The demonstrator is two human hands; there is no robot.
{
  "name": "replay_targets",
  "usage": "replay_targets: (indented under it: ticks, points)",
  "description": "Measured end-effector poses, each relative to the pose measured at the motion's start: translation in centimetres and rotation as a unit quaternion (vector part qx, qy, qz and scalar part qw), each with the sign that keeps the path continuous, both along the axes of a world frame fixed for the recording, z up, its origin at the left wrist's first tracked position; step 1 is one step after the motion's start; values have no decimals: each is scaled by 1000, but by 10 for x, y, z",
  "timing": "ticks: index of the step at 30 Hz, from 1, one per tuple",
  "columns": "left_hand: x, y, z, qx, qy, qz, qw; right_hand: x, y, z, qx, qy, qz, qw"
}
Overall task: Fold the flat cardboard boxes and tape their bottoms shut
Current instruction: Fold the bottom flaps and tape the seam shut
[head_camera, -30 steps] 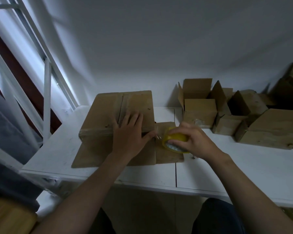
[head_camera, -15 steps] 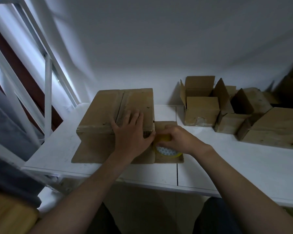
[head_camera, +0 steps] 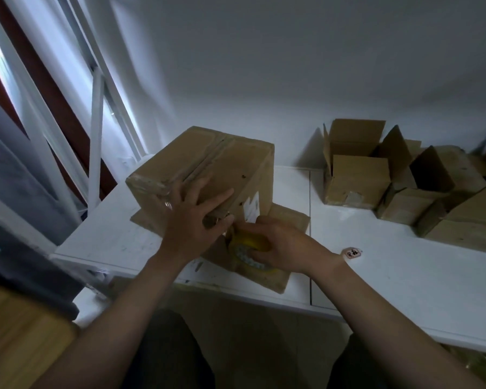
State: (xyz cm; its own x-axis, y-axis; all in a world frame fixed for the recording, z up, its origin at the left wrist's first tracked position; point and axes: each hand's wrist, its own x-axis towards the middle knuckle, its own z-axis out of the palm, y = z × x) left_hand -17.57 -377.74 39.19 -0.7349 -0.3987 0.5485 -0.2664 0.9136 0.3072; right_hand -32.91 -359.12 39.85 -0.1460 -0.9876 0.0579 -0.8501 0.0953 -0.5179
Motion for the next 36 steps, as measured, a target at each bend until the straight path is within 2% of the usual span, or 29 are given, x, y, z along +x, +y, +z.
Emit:
replay_targets:
  ticks: [5, 9, 15, 18, 24, 28, 31, 33, 34, 36]
  points:
    - [-1, -6, -7, 26, 33, -75, 996, 8, 2, -13, -9, -12, -16, 1000]
    - [-9, -38, -3, 49, 15, -172, 984, 19, -2, -16, -14, -19, -24, 999]
    - [-20, -68, 8, 98, -32, -218, 971, 31, -14, -23, -64, 71, -64, 993]
    - [-23, -79, 8, 109, -32, -239, 964, 33, -14, -27, -88, 36, -67, 993]
    - [-23, -88, 12, 163, -44, -242, 955, 37, -23, -28, -76, -24, -101, 992]
    - [-11, -78, 16, 196, -31, -191, 961, 36, -21, -26, -72, -42, -104, 991]
    - [11, -39, 5, 237, 89, -24, 967, 34, -18, -25, -69, -35, -100, 992]
    - [26, -4, -5, 309, 109, 88, 941, 32, -18, -25, -62, -26, -98, 993]
    - [30, 11, -9, 376, 83, 107, 917, 31, -18, -25, -57, -22, -94, 994]
    - [30, 36, -13, 514, 28, 79, 854, 29, -19, -26, -48, -13, -84, 995]
